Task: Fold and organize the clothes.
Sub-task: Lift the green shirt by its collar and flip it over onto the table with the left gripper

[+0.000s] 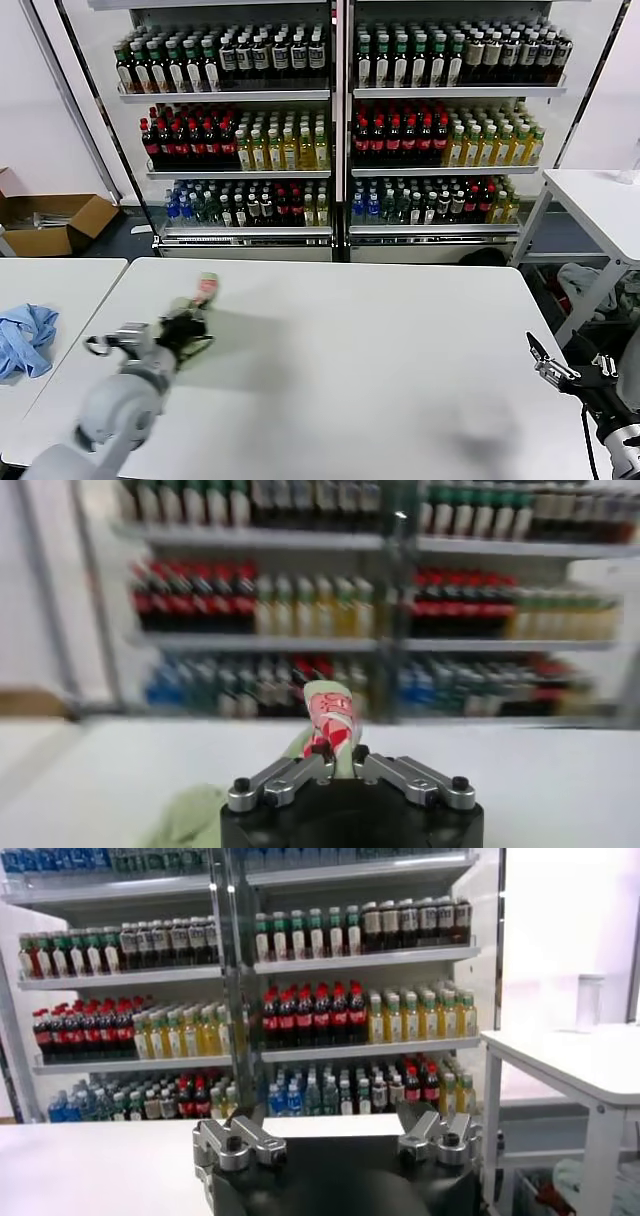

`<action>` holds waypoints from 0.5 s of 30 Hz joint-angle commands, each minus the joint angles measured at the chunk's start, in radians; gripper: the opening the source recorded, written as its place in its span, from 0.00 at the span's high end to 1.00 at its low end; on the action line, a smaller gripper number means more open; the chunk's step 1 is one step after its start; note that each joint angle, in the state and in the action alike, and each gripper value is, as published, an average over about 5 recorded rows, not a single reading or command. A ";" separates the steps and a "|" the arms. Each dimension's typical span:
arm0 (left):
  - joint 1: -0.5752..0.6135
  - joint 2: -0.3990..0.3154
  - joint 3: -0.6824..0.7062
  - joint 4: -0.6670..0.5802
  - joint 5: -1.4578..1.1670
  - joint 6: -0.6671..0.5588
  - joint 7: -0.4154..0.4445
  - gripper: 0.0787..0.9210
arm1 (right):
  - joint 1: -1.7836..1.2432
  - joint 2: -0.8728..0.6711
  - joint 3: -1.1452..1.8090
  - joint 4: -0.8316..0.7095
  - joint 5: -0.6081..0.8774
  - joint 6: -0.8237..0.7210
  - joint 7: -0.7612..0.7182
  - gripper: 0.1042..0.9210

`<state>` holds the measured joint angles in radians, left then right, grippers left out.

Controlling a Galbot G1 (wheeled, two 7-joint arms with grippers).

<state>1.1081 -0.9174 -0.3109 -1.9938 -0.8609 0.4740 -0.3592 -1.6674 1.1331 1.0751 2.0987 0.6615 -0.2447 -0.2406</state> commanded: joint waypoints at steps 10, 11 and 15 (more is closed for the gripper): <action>-0.188 -0.330 0.316 0.009 -0.429 -0.001 -0.445 0.93 | 0.021 0.023 -0.022 0.005 -0.010 -0.034 0.014 0.12; -0.193 -0.337 0.313 0.010 -0.437 -0.013 -0.446 0.93 | 0.024 0.023 -0.029 0.008 -0.013 -0.037 0.014 0.12; -0.193 -0.338 0.308 0.012 -0.424 -0.008 -0.422 0.93 | 0.032 0.024 -0.058 0.019 -0.022 -0.050 0.016 0.12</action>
<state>0.9650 -1.1567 -0.0707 -1.9840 -1.1776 0.4883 -0.6763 -1.6478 1.1534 1.0566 2.1064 0.6480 -0.2758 -0.2283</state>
